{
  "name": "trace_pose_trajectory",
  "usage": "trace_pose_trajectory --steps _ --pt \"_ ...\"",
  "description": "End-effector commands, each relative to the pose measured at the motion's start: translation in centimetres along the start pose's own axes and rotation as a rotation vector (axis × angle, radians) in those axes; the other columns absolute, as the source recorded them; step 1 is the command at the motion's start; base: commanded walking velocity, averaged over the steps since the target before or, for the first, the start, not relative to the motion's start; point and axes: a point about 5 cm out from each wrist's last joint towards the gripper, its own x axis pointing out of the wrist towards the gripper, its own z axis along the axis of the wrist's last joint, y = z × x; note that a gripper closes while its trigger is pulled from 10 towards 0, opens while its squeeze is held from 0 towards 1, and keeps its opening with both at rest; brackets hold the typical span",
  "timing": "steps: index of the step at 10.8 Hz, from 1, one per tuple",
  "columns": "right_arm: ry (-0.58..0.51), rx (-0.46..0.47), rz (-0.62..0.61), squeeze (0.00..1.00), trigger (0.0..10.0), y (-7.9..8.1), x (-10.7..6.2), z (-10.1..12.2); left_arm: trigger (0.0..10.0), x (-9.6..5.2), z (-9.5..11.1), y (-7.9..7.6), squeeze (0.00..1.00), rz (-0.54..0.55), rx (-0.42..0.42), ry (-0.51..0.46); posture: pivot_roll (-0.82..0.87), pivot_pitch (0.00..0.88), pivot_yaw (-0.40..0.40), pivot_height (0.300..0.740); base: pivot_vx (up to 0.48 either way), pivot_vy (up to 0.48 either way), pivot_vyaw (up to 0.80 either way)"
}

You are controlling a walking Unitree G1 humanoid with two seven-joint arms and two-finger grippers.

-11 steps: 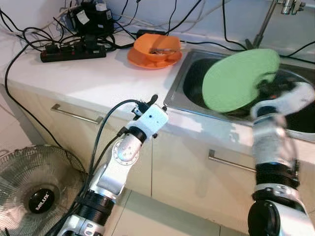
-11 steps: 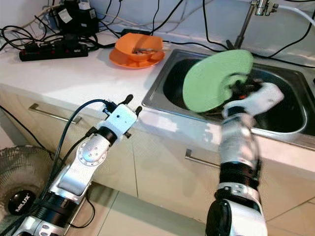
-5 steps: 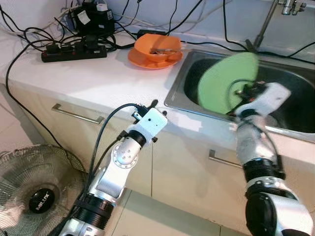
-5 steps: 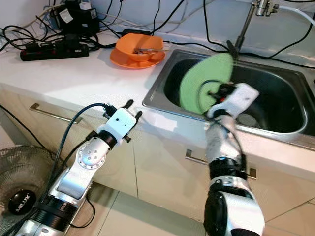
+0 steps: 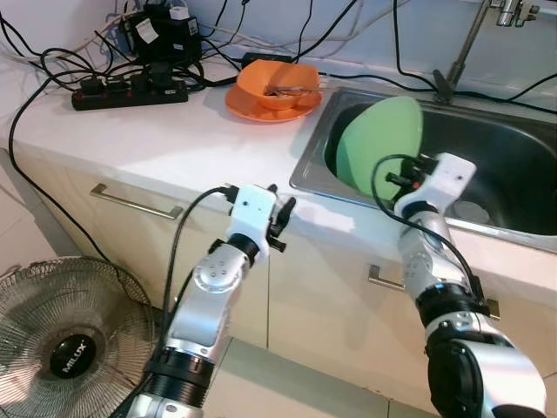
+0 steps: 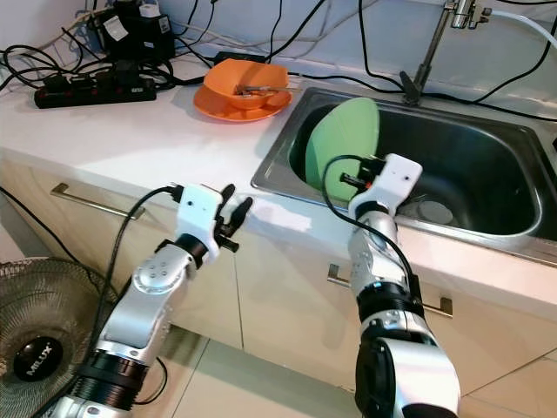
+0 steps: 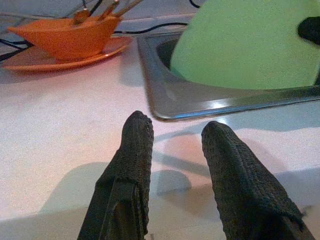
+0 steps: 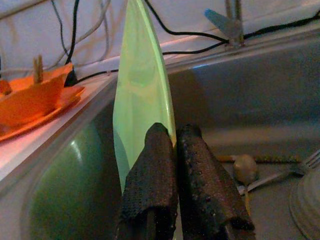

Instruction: Kitchen organization

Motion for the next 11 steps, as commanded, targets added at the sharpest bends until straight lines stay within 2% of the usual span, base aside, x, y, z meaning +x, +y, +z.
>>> trace_pose_trajectory --steps 1,4,6,11 --pt "-0.01 -0.008 0.039 0.0 10.0 0.9 0.3 0.3 10.0 0.3 0.4 -0.3 0.0 -0.006 -0.004 -0.002 0.21 0.026 -0.026 0.74 0.0 0.0 0.0" --pt "0.036 -0.032 0.053 0.0 10.0 1.4 0.3 -0.5 10.0 0.7 0.5 -0.5 0.0 -0.041 0.011 0.026 0.21 0.031 -0.026 0.74 0.0 0.0 0.0" --pt "0.083 -0.085 0.098 0.0 10.0 2.2 0.1 -1.4 10.0 0.9 0.6 -1.0 0.0 -0.059 0.005 0.028 0.21 0.029 -0.027 0.74 0.0 0.0 0.0" --pt "0.114 -0.107 0.084 0.0 10.0 2.0 0.0 -1.9 10.0 1.0 0.8 -1.1 0.0 -0.061 0.009 0.031 0.21 0.016 -0.029 0.74 0.0 0.0 0.0"
